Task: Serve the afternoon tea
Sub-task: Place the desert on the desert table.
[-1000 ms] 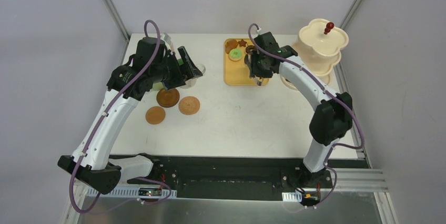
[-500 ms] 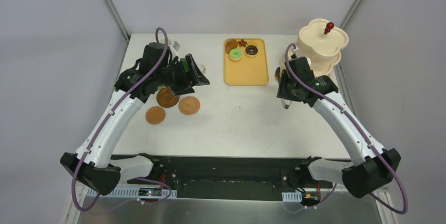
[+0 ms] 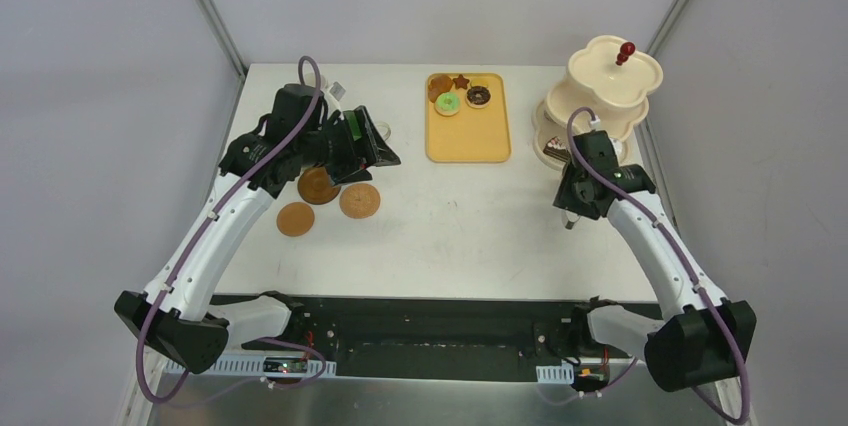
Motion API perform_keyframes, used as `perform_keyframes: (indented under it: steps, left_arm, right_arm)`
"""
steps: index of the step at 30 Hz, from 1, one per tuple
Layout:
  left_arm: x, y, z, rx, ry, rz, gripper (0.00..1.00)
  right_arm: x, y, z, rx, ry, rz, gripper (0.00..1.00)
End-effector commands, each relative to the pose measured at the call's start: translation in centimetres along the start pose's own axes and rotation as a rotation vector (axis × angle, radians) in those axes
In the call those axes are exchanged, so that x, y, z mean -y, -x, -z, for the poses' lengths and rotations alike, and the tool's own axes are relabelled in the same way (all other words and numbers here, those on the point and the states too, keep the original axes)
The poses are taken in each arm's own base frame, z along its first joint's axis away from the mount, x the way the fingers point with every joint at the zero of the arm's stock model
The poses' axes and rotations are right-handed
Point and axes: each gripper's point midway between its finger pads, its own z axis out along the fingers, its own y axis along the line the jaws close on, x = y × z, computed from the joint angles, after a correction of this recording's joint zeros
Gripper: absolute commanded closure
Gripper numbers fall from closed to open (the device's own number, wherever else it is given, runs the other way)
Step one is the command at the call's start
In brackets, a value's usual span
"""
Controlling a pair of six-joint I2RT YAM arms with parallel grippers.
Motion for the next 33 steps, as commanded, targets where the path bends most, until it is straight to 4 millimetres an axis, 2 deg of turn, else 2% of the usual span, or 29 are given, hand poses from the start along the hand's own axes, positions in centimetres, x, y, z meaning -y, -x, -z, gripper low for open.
perform_keyframes:
  steps: [1,7,13,24,27,31,33]
  left_arm:
    - [1.8,0.7,1.2,0.02,-0.06,-0.036,0.22]
    - [2.1,0.8,1.5,0.019,-0.061,-0.047,0.22]
    - [1.7,0.6,1.9,0.007,-0.035,-0.066,0.22]
    - [1.2,0.6,1.8,-0.001,-0.012,-0.078,0.21]
    - [1.0,0.6,1.6,-0.004,-0.005,-0.075,0.22]
    - [0.8,0.6,1.5,-0.006,0.001,-0.076,0.21]
    - [0.7,0.5,1.3,-0.013,0.004,-0.075,0.21]
  right_arm:
    - [1.6,1.6,-0.8,0.047,0.006,-0.092,0.8]
    - [5.2,4.1,-2.6,0.074,0.023,-0.265,0.81]
    - [7.8,7.1,-3.4,0.109,0.032,-0.354,0.81]
    - [9.7,12.6,-4.3,0.169,0.097,-0.447,0.81]
    - [9.9,13.4,-4.8,0.181,0.142,-0.463,0.82]
    - [8.9,14.1,-5.4,0.2,0.249,-0.437,0.82]
    - [9.1,14.2,-6.0,0.212,0.249,-0.428,0.82]
